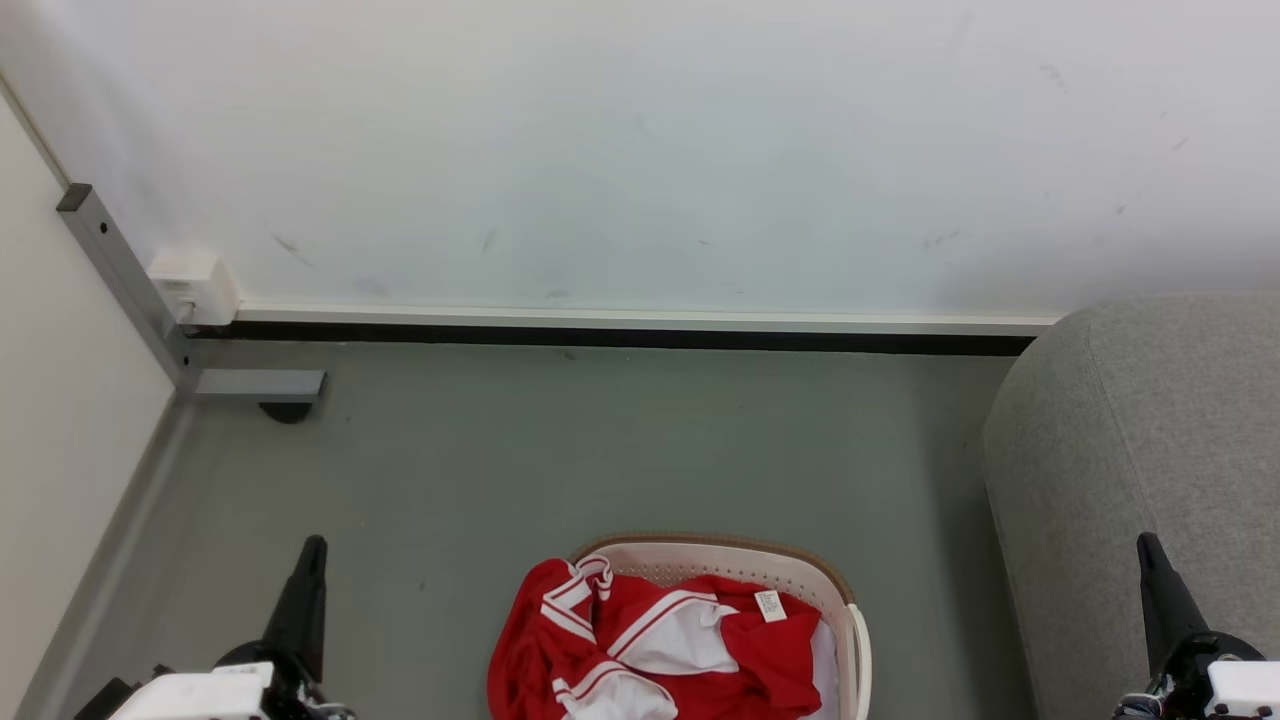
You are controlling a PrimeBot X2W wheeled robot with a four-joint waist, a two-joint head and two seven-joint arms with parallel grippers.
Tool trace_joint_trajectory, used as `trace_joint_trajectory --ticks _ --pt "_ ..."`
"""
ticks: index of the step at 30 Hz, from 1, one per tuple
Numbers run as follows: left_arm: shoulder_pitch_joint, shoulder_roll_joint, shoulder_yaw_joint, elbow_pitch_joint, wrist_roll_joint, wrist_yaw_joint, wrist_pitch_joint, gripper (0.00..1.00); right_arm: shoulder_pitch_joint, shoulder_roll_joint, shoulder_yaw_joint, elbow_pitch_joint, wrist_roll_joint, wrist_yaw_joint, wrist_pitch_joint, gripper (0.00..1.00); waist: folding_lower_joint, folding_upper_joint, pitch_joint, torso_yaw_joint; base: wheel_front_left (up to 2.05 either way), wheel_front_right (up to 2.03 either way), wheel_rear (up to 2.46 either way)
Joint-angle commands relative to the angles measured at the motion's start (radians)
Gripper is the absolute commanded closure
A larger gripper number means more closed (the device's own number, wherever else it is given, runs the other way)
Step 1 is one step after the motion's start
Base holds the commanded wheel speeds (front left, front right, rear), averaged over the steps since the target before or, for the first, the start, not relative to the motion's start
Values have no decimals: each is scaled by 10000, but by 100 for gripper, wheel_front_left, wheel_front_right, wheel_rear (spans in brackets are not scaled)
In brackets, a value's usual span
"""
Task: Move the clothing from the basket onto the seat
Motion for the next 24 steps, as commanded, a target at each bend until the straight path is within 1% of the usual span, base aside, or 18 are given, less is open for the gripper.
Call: trace_joint_trajectory --ticks 1,24 --pt "-86 68 12 1 -136 -40 26 100 -129 0 -46 26 -86 65 31 100 0 -1 0 0 0 0 0" --pt "-86 68 11 0 -136 -40 25 100 -130 2 -51 26 -93 65 38 100 0 -1 0 0 0 0 0"
